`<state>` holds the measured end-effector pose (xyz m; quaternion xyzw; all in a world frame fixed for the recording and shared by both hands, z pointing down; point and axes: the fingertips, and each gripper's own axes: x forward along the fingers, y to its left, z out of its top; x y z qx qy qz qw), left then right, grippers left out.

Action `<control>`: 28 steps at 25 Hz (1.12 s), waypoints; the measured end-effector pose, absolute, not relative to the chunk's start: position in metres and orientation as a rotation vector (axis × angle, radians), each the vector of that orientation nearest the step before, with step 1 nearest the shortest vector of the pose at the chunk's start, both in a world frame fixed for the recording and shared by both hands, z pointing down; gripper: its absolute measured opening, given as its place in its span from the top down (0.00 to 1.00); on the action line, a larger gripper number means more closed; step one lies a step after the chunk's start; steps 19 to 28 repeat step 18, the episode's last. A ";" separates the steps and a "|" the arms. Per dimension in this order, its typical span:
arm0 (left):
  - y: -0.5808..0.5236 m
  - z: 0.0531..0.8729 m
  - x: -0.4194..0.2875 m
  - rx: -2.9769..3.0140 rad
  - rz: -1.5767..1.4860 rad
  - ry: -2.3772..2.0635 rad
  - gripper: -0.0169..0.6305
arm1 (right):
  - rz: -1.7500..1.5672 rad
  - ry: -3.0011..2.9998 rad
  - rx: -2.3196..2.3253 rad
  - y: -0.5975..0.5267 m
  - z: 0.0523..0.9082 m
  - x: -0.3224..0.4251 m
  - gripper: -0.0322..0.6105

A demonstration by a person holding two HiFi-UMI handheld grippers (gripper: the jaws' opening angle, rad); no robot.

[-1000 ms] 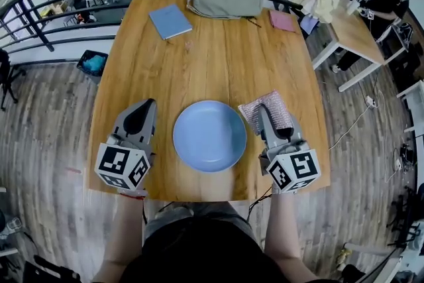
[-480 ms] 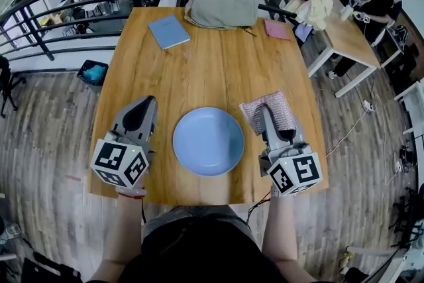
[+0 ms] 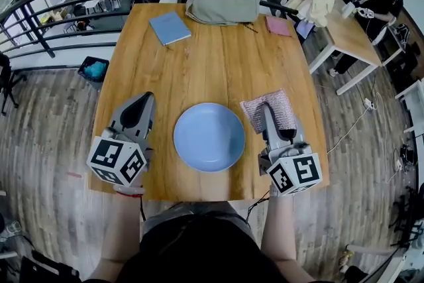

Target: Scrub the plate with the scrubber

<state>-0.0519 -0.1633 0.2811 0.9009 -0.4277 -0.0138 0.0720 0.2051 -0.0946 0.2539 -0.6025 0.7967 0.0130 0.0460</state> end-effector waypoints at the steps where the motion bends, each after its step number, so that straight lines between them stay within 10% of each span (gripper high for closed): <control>1: -0.164 0.281 -0.052 2.706 -0.040 -1.284 0.98 | 0.044 2.436 -1.835 -0.095 0.253 0.204 0.83; 28: -0.158 0.289 -0.050 2.692 -0.040 -1.265 0.98 | 0.093 2.503 -1.754 -0.088 0.255 0.184 0.83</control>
